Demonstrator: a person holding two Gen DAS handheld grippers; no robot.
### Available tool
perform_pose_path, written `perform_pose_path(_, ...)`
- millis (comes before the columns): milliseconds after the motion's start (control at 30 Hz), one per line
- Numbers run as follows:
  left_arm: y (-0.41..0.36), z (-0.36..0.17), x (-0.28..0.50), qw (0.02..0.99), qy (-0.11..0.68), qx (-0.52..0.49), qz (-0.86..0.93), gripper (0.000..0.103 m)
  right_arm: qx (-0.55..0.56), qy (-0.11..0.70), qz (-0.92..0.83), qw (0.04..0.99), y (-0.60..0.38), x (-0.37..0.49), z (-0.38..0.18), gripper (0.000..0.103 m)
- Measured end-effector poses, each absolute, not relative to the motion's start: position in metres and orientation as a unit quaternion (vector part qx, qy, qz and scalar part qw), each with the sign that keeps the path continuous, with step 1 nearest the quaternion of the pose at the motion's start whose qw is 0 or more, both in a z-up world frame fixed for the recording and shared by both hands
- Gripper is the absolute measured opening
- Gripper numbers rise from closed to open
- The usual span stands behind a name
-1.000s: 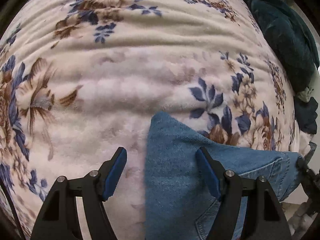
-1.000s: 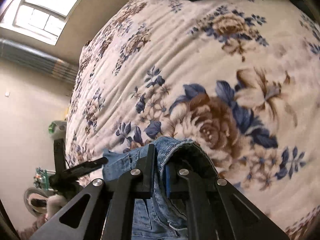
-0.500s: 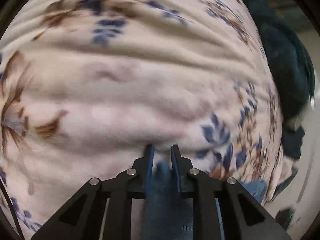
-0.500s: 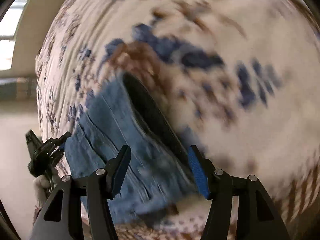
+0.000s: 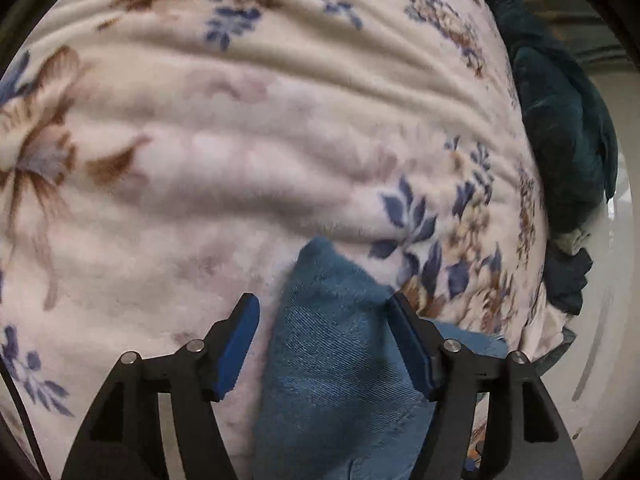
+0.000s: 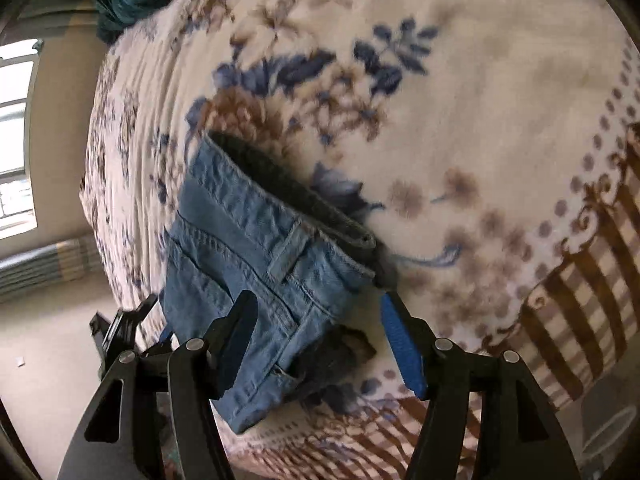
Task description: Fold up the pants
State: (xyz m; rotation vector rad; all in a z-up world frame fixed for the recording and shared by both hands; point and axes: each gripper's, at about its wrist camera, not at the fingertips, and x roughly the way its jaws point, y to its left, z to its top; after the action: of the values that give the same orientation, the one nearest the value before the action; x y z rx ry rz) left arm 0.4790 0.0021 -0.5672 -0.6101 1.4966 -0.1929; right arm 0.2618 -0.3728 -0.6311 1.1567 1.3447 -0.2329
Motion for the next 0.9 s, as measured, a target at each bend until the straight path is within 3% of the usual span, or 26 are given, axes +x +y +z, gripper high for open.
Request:
perform_pose_path(133,-0.008,-0.576,0.479,0.689,0.674,-0.253,-0.088,0.065,0.559,0.624,-0.062,0.542,-0.354,0.276,-0.691,0.063)
perform_pose_path(167,-0.009,-0.576,0.479,0.69,0.674,-0.248,-0.088,0.065,0.575,0.615,-0.058,0.536,-0.352,0.277,-0.697,0.054)
perform_pose_path(200,-0.01,-0.576,0.48,0.692,0.673,-0.245,-0.09,0.065,0.583,0.603,-0.065,0.541,-0.35,0.276,-0.699,0.036)
perform_pose_path(233,-0.01,-0.576,0.48,0.693,0.673,-0.243,-0.09,0.065,0.579,0.592,-0.081,0.555,-0.349,0.274,-0.692,0.03)
perform_pose_path(367,-0.016,-0.576,0.484,0.696,0.674,-0.226,-0.095,0.065,0.559,0.568,-0.091,0.597,-0.347,0.255,-0.657,0.02)
perform_pose_path(567,-0.032,-0.577,0.491,0.708,0.671,-0.188,-0.116,0.064,0.551,0.607,-0.093,0.565,-0.351,0.244,-0.679,0.023)
perform_pose_path(633,-0.037,-0.576,0.492,0.72,0.664,-0.159,-0.129,0.041,0.535,0.623,-0.094,0.562,-0.354,0.254,-0.688,0.04)
perform_pose_path(667,-0.036,-0.579,0.493,0.719,0.666,-0.148,-0.133,0.039,0.527,0.628,-0.096,0.564,-0.356,0.254,-0.689,0.04)
perform_pose_path(867,-0.023,-0.584,0.497,0.698,0.679,-0.184,-0.135,0.04,0.501,0.657,-0.092,0.556,-0.362,0.266,-0.689,0.04)
perform_pose_path(900,-0.022,-0.579,0.497,0.695,0.68,-0.191,-0.133,0.041,0.499,0.658,-0.094,0.556,-0.367,0.27,-0.686,0.047)
